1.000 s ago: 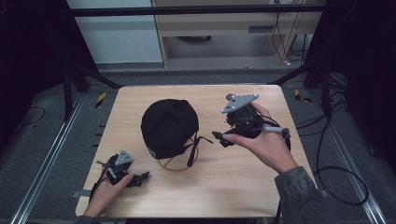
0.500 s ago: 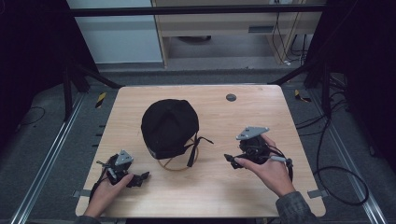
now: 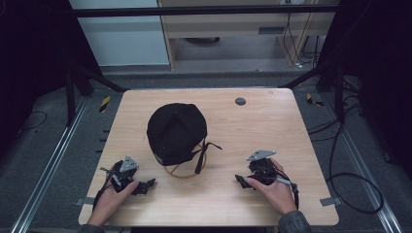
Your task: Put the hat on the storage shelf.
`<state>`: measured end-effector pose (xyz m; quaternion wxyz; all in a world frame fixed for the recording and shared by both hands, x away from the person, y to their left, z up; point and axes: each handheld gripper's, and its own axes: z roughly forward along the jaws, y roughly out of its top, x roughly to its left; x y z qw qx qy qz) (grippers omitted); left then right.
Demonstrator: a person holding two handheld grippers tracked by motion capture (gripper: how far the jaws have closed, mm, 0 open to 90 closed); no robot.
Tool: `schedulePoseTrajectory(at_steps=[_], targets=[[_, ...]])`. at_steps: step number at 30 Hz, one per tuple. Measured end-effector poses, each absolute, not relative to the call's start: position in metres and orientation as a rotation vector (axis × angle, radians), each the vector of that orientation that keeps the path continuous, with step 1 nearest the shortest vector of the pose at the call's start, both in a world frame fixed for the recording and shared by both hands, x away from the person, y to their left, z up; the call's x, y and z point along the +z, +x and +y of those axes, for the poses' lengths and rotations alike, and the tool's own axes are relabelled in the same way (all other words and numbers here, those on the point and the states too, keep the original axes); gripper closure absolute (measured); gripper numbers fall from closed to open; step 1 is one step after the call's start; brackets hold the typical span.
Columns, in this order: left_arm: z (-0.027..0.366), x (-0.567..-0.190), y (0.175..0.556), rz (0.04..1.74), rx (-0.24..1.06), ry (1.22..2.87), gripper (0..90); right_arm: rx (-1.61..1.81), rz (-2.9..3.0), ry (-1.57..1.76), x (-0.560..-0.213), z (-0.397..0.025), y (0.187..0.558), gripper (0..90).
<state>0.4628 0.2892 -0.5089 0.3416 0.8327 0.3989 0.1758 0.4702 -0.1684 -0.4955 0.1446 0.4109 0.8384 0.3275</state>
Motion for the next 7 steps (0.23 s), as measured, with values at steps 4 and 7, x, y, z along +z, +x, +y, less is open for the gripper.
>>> schedulePoseTrajectory(at_steps=[4, 7], targets=[[0.2892, -0.5089, 0.4627, 1.038, 0.457, 2.165, 0.0, 0.945, 2.402, 1.177, -0.5031, -0.1674, 0.47, 11.2], [0.2892, -0.5089, 0.4627, 1.038, 0.458, 2.165, 0.0, 0.952, 2.39, 1.172, -0.5042, -0.1668, 0.4698, 11.2]])
